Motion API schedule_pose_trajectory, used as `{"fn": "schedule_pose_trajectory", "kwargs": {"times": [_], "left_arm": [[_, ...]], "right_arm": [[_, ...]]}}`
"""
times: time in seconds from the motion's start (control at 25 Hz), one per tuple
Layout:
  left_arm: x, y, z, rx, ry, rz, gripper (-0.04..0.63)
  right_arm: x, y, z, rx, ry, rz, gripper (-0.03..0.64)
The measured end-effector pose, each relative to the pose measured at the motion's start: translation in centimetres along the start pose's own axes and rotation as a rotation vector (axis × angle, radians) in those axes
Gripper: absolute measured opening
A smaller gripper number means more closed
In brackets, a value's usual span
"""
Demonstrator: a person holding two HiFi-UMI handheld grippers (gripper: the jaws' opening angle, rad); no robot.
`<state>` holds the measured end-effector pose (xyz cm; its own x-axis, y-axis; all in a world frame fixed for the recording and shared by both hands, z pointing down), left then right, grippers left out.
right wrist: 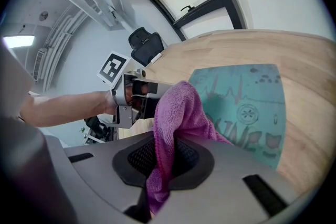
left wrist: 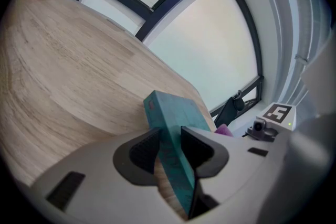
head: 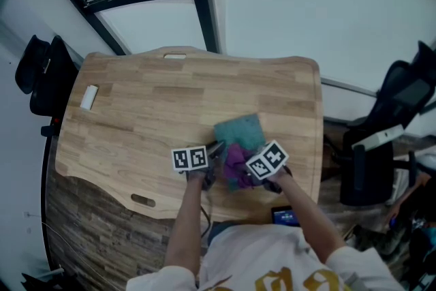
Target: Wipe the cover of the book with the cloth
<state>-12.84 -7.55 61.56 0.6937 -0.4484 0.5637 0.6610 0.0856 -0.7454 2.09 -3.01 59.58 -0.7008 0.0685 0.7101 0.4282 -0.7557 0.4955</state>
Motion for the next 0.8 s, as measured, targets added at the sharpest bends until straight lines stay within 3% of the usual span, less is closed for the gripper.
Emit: {"fn": "schedule_pose_trajectory", "kwargs": {"times": [0.8], "left_arm": [[0.1, 0.0, 0.1, -0.001, -0.002, -0.002, 0.129]], "right_arm": [[-2.5, 2.3, 1.2, 0.054, 0.046, 0.031, 0.032]]}}
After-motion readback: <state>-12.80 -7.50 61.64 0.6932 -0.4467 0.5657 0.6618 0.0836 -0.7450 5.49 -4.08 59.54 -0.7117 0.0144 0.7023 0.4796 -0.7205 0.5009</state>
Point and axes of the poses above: the fingertips, and each gripper's own axes: x forward along the fingers, y to its right, z out of its underside, the point moved 7 cm from there along -x, backward along the fingers, and after that the axes turned 8 degrees about -x, right-handed, at the moved point
